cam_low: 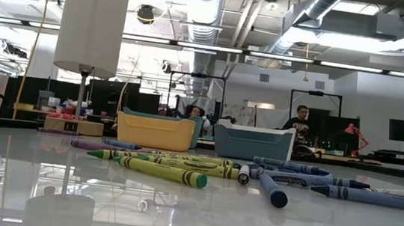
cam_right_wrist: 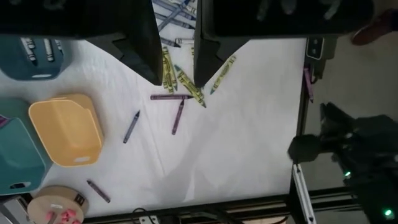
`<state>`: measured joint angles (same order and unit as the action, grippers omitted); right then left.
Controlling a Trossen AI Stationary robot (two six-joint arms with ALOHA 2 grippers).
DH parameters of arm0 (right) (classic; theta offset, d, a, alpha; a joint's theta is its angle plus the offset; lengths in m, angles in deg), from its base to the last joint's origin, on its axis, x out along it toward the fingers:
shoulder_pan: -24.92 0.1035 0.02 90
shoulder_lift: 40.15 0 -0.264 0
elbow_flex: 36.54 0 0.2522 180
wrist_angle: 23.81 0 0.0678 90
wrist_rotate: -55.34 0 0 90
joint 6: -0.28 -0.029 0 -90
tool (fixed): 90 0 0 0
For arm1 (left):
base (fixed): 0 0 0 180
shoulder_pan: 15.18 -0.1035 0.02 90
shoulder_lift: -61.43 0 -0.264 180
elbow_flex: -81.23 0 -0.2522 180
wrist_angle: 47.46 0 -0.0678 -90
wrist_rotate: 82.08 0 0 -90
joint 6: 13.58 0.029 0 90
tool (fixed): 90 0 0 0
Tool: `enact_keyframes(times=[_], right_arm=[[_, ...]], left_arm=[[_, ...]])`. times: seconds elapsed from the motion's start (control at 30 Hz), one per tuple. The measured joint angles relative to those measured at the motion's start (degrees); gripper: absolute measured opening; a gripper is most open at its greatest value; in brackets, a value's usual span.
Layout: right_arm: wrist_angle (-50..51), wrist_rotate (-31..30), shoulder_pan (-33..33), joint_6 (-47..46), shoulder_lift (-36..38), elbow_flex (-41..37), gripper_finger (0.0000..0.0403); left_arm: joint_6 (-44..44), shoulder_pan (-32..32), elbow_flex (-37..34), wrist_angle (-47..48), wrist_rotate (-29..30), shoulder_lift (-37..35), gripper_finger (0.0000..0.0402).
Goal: Sort crayons
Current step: Put the violet crayon into the green bin
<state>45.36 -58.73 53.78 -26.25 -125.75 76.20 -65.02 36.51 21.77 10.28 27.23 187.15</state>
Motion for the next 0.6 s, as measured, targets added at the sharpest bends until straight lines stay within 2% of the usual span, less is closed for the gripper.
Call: enact_keyframes(times=[0.13, 0.23, 0.6], right_arm=[[0.7, 0.0, 0.0, 0.0, 0.0, 0.0, 0.0087], [1.2, 0.0, 0.0, 0.0, 0.0, 0.0, 0.0087], [1.3, 0.0, 0.0, 0.0, 0.0, 0.0, 0.0087]], left_arm=[[4.5, 0.1, 2.7, -2.2, -2.7, 3.1, 0.0038], [5.2, 0.1, 3.0, -2.2, -3.7, 3.6, 0.0057], [6.0, 0.6, 2.7, -2.7, -3.4, 3.0, 0.0186]])
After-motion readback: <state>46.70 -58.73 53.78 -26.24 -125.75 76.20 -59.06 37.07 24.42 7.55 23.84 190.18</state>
